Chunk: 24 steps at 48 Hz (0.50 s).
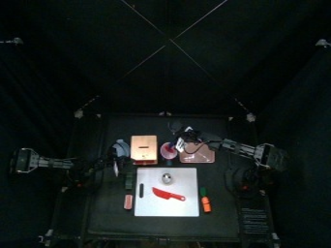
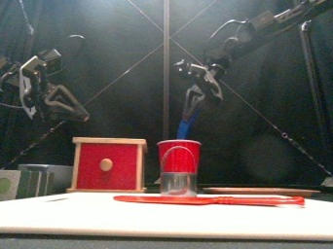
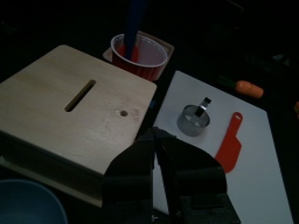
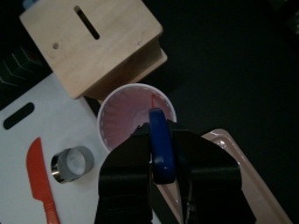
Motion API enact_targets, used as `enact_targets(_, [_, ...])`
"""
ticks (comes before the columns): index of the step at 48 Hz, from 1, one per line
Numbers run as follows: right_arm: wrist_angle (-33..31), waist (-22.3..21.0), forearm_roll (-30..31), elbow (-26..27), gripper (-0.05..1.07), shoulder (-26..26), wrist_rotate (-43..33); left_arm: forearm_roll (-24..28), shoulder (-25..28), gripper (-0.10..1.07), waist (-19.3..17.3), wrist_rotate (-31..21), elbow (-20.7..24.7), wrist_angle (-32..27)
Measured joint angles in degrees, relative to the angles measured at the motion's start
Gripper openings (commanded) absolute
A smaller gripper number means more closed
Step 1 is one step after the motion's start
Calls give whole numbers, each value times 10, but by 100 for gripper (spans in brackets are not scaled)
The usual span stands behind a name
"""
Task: Put pizza cutter on cutting board
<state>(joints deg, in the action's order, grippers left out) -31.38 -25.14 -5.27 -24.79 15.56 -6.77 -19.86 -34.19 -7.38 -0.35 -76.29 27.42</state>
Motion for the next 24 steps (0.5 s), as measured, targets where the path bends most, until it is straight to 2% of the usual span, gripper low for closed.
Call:
enact_targets(10, [182,72,-112,-171,36,196,-3,-1,0,43,0,0,0,-1])
enact_targets(12, [210,90,-136,-200,36,218,-3,-1,0,43,1,0,1,-1])
enact_targets(18, [288,176,-189,-259,36,211,-2,-1,0,43,0,0,2,-1])
enact_targets(21, [337,224,-200,-271,36,189,-3,-3,-1,43,1,0,1,0])
enact_targets(24, [393,264,-209,-274,37,144,-3,-4,0,43,1,0,2,-1])
